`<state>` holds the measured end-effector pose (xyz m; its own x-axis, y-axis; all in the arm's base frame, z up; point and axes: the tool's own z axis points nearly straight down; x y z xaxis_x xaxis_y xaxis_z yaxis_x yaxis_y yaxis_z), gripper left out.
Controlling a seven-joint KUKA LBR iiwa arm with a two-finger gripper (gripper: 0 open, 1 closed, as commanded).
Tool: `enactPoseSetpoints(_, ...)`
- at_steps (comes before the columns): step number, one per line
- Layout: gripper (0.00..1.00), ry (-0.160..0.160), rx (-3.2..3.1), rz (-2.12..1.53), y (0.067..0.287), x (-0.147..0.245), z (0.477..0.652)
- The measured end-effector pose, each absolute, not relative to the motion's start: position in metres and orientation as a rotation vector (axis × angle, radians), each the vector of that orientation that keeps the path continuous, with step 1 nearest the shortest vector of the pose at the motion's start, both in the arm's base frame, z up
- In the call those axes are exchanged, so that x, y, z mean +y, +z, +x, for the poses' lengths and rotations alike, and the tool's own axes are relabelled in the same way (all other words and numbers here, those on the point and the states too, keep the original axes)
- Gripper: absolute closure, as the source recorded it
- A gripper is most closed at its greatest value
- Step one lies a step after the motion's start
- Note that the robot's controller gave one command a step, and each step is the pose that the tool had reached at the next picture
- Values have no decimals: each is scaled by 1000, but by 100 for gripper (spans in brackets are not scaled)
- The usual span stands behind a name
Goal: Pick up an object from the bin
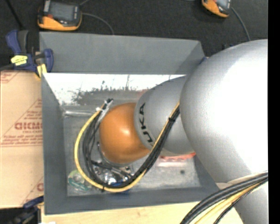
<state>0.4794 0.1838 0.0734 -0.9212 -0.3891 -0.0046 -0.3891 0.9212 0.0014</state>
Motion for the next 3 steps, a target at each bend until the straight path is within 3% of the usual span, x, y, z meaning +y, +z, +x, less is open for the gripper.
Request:
enactPoseSetpoints(1, 100, 2, 3054, -680, 275, 201, 496)
enactPoseSetpoints(2, 0, 1, 3063, -681, 271, 200, 494)
enactPoseSetpoints(3, 0, -1, 3066, -714, 160, 159, 485)
